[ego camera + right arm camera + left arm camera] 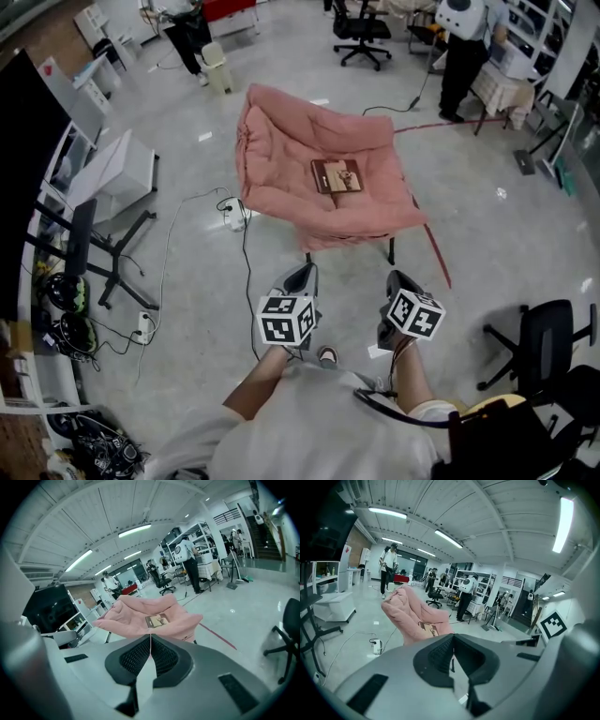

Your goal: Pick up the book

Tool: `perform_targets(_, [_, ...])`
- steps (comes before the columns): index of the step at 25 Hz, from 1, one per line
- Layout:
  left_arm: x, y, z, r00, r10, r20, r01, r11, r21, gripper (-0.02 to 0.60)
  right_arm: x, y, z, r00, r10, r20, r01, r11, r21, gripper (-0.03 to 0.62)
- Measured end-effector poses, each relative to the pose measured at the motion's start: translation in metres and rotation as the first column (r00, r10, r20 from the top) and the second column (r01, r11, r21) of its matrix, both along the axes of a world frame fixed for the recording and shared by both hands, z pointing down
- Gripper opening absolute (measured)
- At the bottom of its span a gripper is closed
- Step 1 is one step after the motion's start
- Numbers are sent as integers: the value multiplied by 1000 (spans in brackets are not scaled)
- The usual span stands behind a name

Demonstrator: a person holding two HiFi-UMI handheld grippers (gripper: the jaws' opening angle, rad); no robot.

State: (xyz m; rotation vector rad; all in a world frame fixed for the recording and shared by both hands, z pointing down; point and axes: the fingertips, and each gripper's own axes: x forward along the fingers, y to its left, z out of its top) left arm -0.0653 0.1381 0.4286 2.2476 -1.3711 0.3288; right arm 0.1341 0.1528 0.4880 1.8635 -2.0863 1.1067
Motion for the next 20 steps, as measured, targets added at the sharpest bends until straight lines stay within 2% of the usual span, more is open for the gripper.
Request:
perform_targets(11, [13,-70,3,999,36,8,-36,999,18,8,15,-52,13,999,32,5,-32,999,-20,31])
perform_targets(16, [23,-120,11,996,81,26,-82,996,25,8,24,-97,15,999,42,-7,-42,999,-22,31])
perform_targets(20, [26,-162,10,997,79,6,-80,997,21,8,27,-135,6,999,26,-38,-27,999,-21,31])
